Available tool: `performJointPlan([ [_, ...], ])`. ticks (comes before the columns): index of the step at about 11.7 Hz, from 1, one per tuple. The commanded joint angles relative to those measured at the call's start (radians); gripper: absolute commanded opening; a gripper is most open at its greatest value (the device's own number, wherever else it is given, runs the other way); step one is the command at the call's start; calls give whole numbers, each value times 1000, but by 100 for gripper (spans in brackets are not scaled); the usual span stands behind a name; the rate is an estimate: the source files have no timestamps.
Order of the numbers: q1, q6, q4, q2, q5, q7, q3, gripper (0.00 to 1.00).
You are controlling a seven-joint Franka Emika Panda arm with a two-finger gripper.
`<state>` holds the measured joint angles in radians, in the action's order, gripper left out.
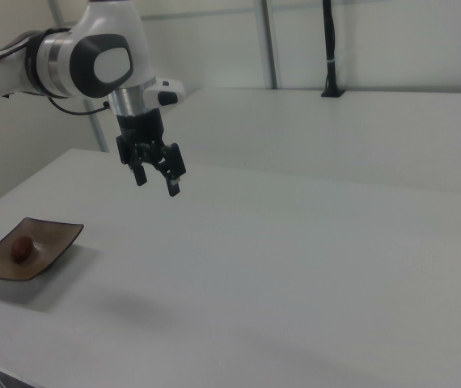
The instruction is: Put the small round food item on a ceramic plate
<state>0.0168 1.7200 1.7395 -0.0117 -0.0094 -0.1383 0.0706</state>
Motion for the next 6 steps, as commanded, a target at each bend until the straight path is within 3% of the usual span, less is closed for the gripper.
performJointPlan([
  [1,-15,59,80,73,22,37,-8,100],
  [6,-9,50,83,68,22,49,-8,100],
])
